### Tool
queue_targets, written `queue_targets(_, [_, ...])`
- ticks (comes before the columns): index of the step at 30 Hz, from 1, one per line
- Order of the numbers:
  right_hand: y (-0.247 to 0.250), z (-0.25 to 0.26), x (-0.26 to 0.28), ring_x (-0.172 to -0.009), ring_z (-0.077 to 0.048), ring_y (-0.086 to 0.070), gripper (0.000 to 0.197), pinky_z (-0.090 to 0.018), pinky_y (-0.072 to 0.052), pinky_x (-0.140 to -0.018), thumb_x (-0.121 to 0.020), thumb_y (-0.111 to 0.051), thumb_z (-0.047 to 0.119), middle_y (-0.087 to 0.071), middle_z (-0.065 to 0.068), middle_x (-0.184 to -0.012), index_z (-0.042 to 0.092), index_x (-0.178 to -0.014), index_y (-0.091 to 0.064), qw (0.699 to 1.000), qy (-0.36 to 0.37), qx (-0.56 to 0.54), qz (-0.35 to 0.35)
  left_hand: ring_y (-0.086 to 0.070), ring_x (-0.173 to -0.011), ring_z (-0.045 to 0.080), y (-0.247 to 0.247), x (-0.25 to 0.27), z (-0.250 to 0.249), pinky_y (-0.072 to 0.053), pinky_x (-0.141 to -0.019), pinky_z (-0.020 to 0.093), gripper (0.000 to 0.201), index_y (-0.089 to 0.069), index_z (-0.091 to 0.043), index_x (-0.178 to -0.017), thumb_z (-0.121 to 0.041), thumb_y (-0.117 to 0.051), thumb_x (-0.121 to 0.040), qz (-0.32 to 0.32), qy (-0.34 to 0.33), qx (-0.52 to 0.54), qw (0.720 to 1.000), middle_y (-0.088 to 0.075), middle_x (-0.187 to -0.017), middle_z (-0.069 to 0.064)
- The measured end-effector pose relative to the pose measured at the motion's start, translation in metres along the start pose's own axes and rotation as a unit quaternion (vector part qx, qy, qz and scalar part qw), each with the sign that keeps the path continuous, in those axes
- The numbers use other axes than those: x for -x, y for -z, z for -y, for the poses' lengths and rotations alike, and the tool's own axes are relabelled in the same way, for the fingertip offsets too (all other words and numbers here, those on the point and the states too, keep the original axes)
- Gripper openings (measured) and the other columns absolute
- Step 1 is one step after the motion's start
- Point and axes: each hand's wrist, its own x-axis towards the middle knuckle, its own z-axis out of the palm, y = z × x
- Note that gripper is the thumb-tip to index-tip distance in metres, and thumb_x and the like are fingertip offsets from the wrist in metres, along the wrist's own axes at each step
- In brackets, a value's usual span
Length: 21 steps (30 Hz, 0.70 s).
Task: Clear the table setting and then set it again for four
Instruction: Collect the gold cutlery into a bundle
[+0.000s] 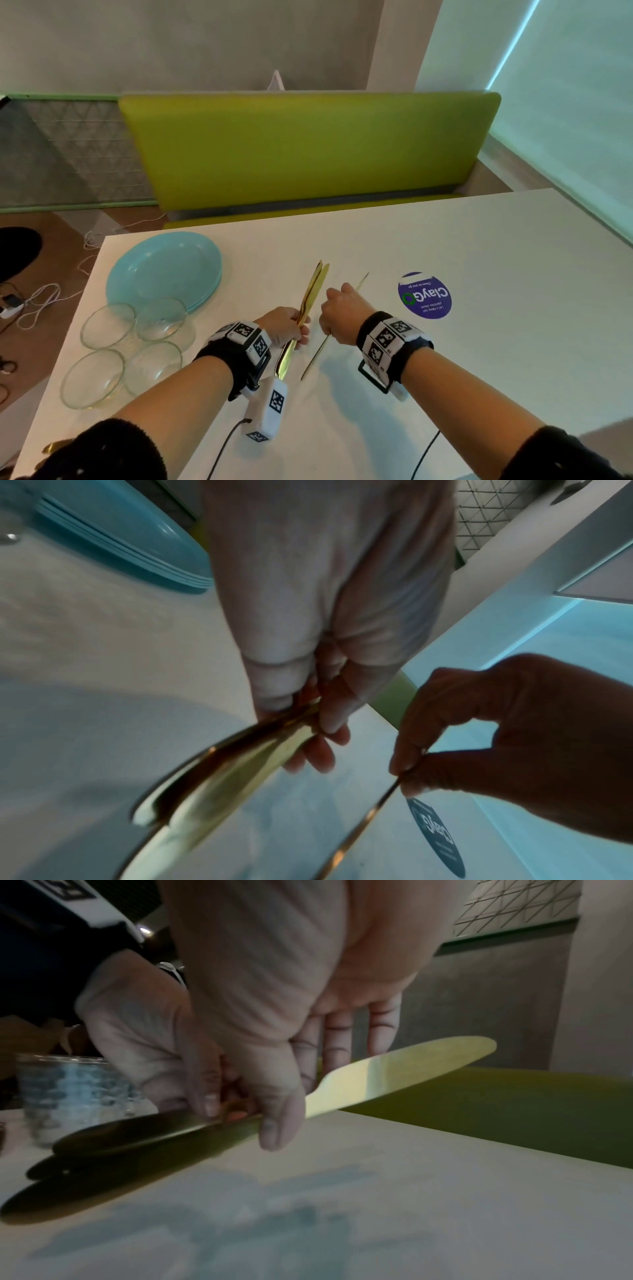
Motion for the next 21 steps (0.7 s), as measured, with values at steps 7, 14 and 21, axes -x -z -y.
queue_targets(7, [0.033,0.067,0.013,-0.11,-0.02,-0.048,0.021,-0.033,-0.035,-0.089,-0.091,-0.052,0.015,-0.066,-0.001,-0.106,0.017,-0.102,-0.071,0.998,-0.042,-0.044,0.002,-0.054,-0.065,0.016,0.013,0.048,0.031,-0.048,-0.055,0.021,0.033,-0.053,-0.005,-0.078,0.022,-0.034,-0.079,0.06,-0.008,-0.034,0.998,-0.055,-0.072,0.007])
queue_targets(14, [0.06,0.149,0.025,-0.109,-0.022,-0.05,0.022,-0.034,-0.037,-0.089,-0.094,-0.051,0.024,-0.068,-0.001,-0.102,0.016,-0.1,-0.07,0.997,-0.068,0.009,0.027,-0.059,-0.079,0.02,0.039,0.11,0.073,-0.047,-0.066,0.026,0.031,-0.057,-0.009,-0.076,0.015,-0.038,-0.077,0.094,-0.026,-0.08,0.992,-0.061,-0.079,0.008])
queue_targets(21, [0.074,0.221,0.036,-0.107,-0.022,-0.05,0.026,-0.033,-0.036,-0.089,-0.096,-0.047,0.026,-0.069,-0.002,-0.099,0.014,-0.099,-0.07,0.997,-0.069,-0.006,0.024,-0.063,-0.077,0.011,0.056,0.153,0.121,-0.047,-0.077,0.026,0.023,-0.059,-0.011,-0.078,0.01,-0.05,-0.084,0.13,-0.028,-0.1,0.986,-0.062,-0.078,0.002])
